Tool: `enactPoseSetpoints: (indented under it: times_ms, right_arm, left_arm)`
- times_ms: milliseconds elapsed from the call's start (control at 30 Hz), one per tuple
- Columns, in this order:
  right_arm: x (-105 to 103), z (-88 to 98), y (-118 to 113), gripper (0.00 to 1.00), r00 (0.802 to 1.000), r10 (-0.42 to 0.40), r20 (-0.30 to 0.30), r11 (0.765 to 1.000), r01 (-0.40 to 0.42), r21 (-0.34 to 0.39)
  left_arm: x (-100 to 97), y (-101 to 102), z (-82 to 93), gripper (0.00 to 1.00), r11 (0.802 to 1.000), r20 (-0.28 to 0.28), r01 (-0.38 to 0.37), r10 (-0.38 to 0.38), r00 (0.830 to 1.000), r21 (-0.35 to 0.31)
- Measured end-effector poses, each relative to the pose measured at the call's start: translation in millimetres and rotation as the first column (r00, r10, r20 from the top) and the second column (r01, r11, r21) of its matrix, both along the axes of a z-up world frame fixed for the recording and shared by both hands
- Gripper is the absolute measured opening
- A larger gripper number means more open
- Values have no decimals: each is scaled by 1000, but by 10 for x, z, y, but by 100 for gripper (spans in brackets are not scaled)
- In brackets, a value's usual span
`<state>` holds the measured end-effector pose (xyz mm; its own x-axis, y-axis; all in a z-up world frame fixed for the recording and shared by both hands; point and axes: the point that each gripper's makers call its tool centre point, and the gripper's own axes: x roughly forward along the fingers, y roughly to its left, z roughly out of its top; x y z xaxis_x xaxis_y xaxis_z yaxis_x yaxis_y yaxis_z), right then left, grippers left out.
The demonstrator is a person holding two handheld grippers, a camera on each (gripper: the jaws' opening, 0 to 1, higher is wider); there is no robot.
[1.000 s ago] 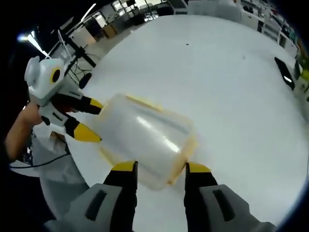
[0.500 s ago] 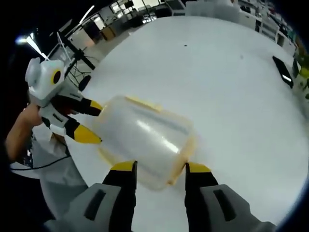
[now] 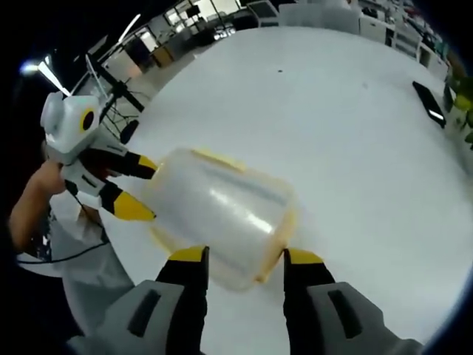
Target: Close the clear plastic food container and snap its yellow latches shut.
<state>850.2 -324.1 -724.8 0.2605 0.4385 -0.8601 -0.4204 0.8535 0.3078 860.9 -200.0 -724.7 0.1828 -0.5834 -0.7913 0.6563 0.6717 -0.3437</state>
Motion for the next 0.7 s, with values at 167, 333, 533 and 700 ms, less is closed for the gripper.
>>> enactPoseSetpoints:
  times_ms: [167, 333, 533, 700]
  right_arm:
    - [-51, -9, 47, 37, 1000, 18, -10, 1000, -18, 2]
    - [-62, -9, 69, 37, 999, 37, -8, 999, -37, 6]
    - [-78, 6, 44, 35, 995, 100, 16, 995, -100, -1]
    - [-99, 66, 7, 30, 990, 139, 39, 990, -138, -11]
  left_arm:
    - [-15, 44, 3, 36, 1000, 13, 18, -18, 1000, 19]
    - [-17, 82, -7, 37, 999, 16, 23, -24, 1000, 22]
    - [-10, 90, 13, 37, 997, 56, 60, -62, 997, 42]
    - [-30, 110, 43, 36, 993, 91, 105, -110, 990, 58]
